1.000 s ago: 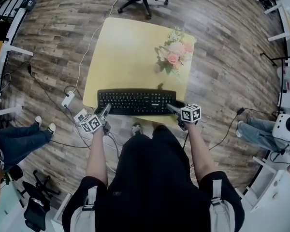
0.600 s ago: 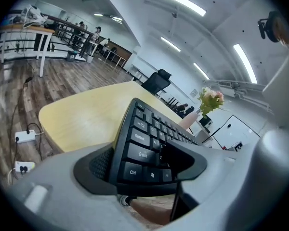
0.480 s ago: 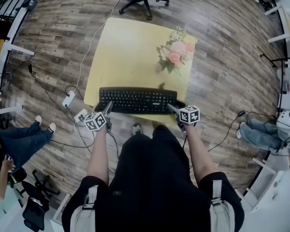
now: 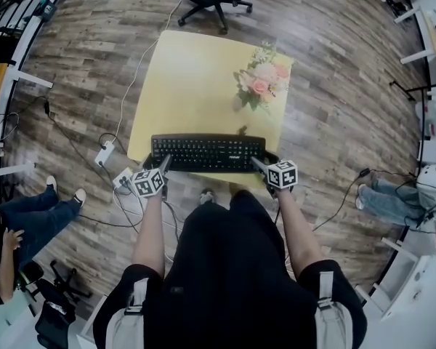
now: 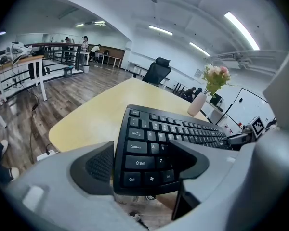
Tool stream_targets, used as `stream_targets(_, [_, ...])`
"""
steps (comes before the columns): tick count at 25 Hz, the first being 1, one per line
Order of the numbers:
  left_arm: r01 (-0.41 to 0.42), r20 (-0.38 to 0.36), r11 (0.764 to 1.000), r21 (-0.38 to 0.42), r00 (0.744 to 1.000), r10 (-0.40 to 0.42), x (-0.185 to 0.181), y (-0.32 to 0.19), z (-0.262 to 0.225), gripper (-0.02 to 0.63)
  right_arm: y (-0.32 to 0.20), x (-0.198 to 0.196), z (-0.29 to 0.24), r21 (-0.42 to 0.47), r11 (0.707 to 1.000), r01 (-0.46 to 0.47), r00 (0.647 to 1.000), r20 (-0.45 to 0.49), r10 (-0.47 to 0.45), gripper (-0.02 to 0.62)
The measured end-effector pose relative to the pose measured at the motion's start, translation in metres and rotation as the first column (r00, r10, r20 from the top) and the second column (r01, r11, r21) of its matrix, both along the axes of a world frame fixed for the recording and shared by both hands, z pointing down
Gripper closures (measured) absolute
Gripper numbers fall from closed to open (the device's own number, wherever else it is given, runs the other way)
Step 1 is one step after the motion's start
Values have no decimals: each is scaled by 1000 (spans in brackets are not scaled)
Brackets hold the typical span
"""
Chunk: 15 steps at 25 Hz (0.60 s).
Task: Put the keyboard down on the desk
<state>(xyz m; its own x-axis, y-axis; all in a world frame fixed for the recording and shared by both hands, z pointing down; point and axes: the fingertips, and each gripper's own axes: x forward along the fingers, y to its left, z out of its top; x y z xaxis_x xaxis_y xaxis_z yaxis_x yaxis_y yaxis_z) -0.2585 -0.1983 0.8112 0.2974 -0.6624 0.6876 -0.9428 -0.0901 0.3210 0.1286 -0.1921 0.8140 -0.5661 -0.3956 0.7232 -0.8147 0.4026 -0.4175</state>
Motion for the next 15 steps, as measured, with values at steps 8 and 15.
stream_targets(8, [-27,45,1000,4,999,27,0,3,-7,267,1,3,-8,30,999,-15,1000,-17,15,341])
stream_targets(15, [-67,84,997,46,995,63,-1,4,-22,267,1,10,-17,71,997,-34,998,-41,37,341])
